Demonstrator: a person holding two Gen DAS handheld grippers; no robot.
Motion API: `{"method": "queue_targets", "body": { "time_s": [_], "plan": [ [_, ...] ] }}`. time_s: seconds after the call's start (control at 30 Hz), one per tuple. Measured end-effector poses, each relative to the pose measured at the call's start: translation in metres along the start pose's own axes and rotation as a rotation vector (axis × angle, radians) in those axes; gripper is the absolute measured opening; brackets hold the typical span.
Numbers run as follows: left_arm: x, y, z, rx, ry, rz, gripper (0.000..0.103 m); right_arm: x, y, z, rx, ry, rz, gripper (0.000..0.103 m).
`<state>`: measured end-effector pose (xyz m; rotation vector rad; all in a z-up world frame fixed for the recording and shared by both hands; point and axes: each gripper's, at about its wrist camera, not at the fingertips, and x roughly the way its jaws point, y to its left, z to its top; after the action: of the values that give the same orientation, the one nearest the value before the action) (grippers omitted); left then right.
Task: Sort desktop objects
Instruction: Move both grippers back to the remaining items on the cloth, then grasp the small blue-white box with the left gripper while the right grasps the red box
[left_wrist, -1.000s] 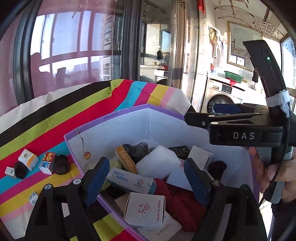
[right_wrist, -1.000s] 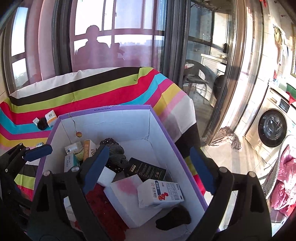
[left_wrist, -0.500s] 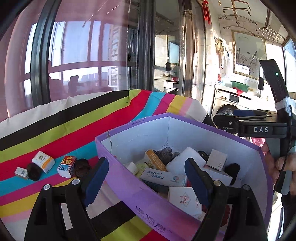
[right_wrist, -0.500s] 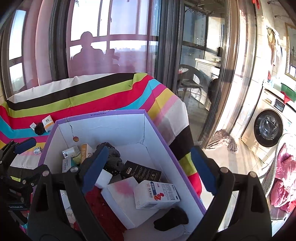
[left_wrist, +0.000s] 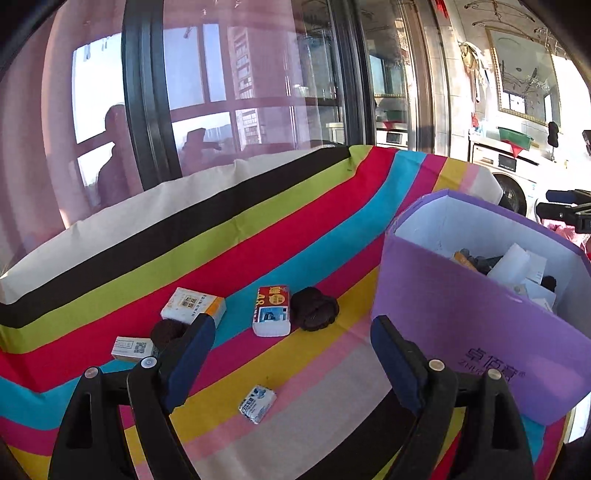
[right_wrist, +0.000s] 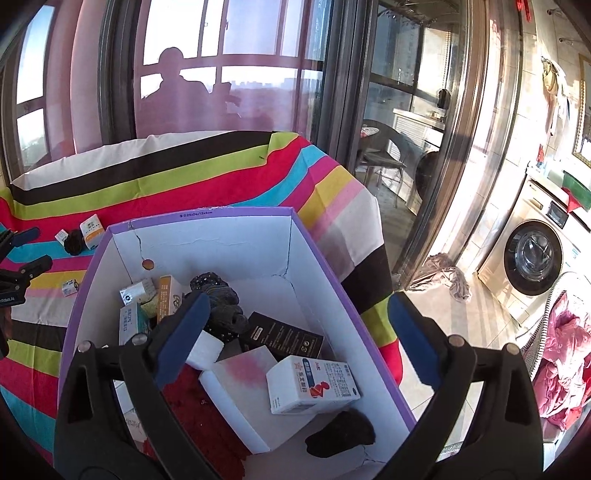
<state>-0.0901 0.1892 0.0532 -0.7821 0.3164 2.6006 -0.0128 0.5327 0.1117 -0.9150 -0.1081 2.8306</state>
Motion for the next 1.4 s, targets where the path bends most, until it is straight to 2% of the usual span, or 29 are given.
{"method": "queue_targets", "body": {
  "time_s": [0.13, 0.23, 0.37, 0.43, 0.6, 0.63, 0.73, 0.8, 0.87, 0.97, 1.03, 1.13, 1.3, 1.4],
  "plan": [
    [0.02, 0.013, -0.024, 0.039, 0.109, -0.007, 0.087, -0.001, 0.001, 0.0, 0.003, -0.013, -0.012, 0.098],
    [0.033, 0.025, -0.04, 0.005, 0.156, -0.041, 0.087, -0.002, -0.001, 0.0, 0.017, -0.017, -0.016, 0.098],
    [0.048, 0.028, -0.051, 0.022, 0.225, -0.017, 0.083, 0.0, 0.002, 0.0, -0.005, 0.0, -0.01, 0.098],
    [0.054, 0.031, -0.054, 0.01, 0.243, -0.04, 0.071, 0.001, 0.004, 0.0, -0.016, 0.008, -0.007, 0.098],
    [0.067, 0.032, -0.06, -0.001, 0.292, -0.062, 0.056, 0.002, 0.013, 0.005, -0.063, 0.048, 0.059, 0.098],
    [0.066, 0.034, -0.06, -0.014, 0.288, -0.077, 0.049, 0.001, 0.018, 0.008, -0.087, 0.053, 0.076, 0.098],
    [0.067, 0.038, -0.06, -0.049, 0.292, -0.113, 0.038, -0.016, 0.045, 0.027, -0.185, 0.01, 0.106, 0.098],
    [0.066, 0.04, -0.06, -0.063, 0.293, -0.105, 0.03, -0.027, 0.07, 0.047, -0.254, -0.022, 0.14, 0.099],
    [0.065, 0.043, -0.06, -0.089, 0.292, -0.106, 0.024, -0.029, 0.105, 0.066, -0.344, -0.013, 0.199, 0.103],
    [0.061, 0.047, -0.062, -0.109, 0.282, -0.107, 0.021, -0.015, 0.179, 0.085, -0.552, 0.036, 0.291, 0.103],
    [0.055, 0.053, -0.062, -0.127, 0.264, -0.099, 0.021, 0.007, 0.232, 0.085, -0.724, 0.119, 0.335, 0.103],
    [0.043, 0.063, -0.064, -0.163, 0.229, -0.085, 0.021, 0.056, 0.291, 0.073, -0.904, 0.245, 0.319, 0.103],
    [0.03, 0.087, -0.066, -0.226, 0.183, -0.073, 0.021, 0.14, 0.335, 0.065, -0.974, 0.461, 0.31, 0.103],
    [0.024, 0.088, -0.062, -0.24, 0.154, -0.074, 0.021, 0.179, 0.351, 0.057, -1.011, 0.556, 0.292, 0.103]
  ]
}}
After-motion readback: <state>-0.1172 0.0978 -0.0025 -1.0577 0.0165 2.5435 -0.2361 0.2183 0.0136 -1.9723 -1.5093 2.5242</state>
